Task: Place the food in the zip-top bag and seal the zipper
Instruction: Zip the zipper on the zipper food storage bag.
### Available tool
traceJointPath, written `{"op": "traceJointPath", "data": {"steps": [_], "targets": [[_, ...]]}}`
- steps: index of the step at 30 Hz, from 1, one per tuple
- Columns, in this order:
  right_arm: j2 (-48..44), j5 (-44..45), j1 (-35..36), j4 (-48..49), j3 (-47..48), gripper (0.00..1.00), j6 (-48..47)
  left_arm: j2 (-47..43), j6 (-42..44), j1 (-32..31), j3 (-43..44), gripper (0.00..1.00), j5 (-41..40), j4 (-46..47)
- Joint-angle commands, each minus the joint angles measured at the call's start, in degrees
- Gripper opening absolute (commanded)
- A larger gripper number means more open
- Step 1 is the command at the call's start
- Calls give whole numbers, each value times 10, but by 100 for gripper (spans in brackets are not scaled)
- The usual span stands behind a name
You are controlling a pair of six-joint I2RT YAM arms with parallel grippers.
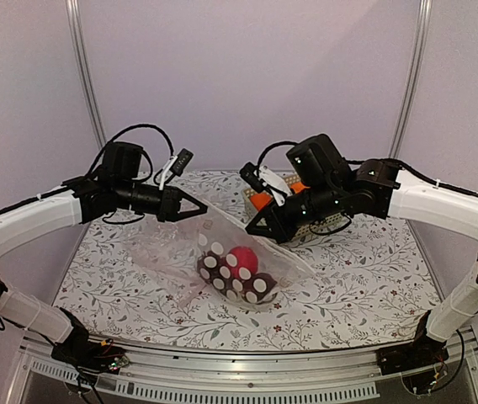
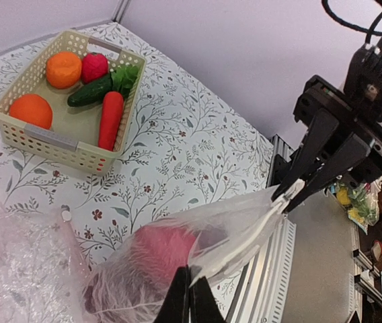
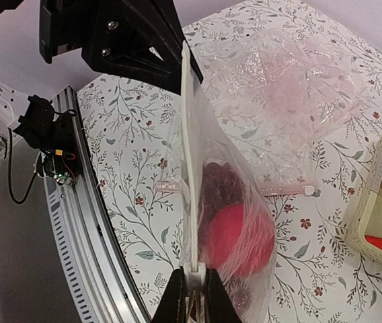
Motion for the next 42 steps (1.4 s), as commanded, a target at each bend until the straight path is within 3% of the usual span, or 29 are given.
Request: {"op": "traceJointPath", "data": {"steps": [1, 42], "targets": [[-24, 12, 1, -43, -15, 1, 5, -17, -8, 25, -7, 0, -30, 21], [-77, 63, 1, -82, -67, 0, 29, -12, -36, 93, -17, 0, -60, 28]]}}
